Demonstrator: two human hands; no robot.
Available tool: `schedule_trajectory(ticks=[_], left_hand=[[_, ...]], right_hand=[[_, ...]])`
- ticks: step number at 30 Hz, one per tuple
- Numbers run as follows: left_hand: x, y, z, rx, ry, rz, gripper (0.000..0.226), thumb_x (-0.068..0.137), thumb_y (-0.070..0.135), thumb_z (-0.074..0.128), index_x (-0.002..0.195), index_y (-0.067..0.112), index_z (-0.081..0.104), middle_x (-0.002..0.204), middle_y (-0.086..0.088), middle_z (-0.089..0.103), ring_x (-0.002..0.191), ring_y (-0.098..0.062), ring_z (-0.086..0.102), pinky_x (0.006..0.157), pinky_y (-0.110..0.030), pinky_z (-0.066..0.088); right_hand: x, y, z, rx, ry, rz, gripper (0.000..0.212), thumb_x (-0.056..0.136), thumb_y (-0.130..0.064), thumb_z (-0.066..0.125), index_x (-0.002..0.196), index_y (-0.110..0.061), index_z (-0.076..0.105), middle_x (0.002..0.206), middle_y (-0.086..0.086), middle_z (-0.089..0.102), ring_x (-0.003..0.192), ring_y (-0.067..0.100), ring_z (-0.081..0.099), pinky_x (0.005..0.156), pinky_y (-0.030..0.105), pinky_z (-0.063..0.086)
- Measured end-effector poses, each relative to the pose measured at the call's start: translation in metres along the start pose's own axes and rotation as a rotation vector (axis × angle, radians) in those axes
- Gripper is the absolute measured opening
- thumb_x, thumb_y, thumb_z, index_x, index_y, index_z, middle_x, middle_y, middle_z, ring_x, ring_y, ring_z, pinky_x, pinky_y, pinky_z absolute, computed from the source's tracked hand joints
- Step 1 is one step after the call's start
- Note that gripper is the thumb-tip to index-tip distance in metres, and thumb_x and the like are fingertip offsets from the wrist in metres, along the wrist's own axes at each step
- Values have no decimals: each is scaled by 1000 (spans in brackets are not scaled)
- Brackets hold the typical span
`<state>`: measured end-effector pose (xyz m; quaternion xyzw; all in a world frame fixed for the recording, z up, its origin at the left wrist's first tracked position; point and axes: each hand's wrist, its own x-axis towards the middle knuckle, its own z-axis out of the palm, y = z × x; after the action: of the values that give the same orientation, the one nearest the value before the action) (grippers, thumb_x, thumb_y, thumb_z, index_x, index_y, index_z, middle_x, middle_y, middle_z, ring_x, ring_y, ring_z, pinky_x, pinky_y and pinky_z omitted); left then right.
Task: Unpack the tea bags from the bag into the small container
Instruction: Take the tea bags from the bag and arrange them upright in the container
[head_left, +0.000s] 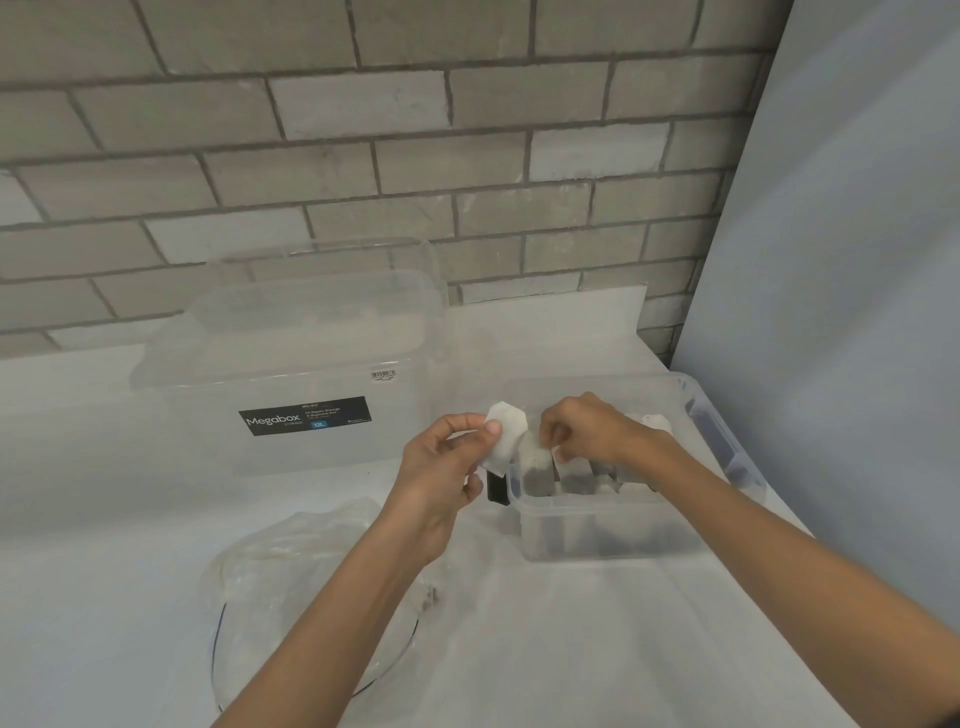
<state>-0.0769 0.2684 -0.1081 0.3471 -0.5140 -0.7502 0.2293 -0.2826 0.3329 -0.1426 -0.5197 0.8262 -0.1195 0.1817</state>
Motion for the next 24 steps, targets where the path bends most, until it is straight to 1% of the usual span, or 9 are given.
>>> schedule_trajectory(ticks=[3,7,9,10,13,15,18,21,24], left_hand=[[2,-1,2,-54,-18,-8,7,87,13,69,86,14,62,78,-2,62,53,-8,52,57,-19,48],[5,-3,9,-120,-62,5,11,87,8,68,91,9,58,89,-9,64,70,-15,65,66,-22,58],[5,-4,16,-144,-82,5,12,87,5,67,92,6,56,90,-10,62,72,-15,66,71,-25,60],[6,-4,20,-141,-93,9,12,87,4,66,92,5,55,90,-11,61,71,-15,66,73,-27,60],[8,-5,33,-111,-131,35,11,87,3,66,90,3,56,92,-12,62,73,-15,70,76,-31,61],[9,-7,42,-100,-154,49,11,87,3,66,91,3,56,94,-14,63,80,-19,70,75,-32,61],[9,-9,51,-51,-198,49,16,86,5,69,96,2,57,98,-15,63,85,-20,70,77,-35,60],[8,-9,52,68,-198,52,30,83,10,73,109,4,60,108,-14,64,98,-22,68,80,-37,60],[8,-4,47,81,-163,60,27,87,8,69,113,7,61,105,-8,65,102,-21,66,82,-36,59]], right_hand=[[-3,2,-4,-25,61,7,28,74,0,71,94,-19,69,98,-4,69,101,14,59,98,40,40],[-16,5,-25,6,146,-45,26,82,1,63,95,-20,71,99,-5,70,97,11,62,95,38,47],[-28,-3,-41,156,231,-63,15,89,-9,62,96,-18,72,96,-4,72,87,8,65,85,26,49],[-37,-10,-49,289,258,-63,11,91,-17,62,96,-17,72,93,-5,73,82,7,66,80,26,51],[-60,-24,-69,618,188,-53,23,92,-35,60,103,-19,71,91,-6,74,82,9,69,74,24,52],[-70,-23,-74,630,139,-85,21,88,-32,66,104,-20,71,86,-5,74,76,8,68,69,19,51],[-74,-12,-72,594,162,-109,10,83,-13,72,94,-13,74,69,-3,69,64,7,61,59,16,46],[-70,6,-66,580,216,-47,5,83,-8,72,86,-11,74,66,-3,68,58,5,59,54,13,43],[-63,26,-55,515,210,69,6,83,-7,71,82,-13,72,67,1,69,55,4,60,55,13,44]])
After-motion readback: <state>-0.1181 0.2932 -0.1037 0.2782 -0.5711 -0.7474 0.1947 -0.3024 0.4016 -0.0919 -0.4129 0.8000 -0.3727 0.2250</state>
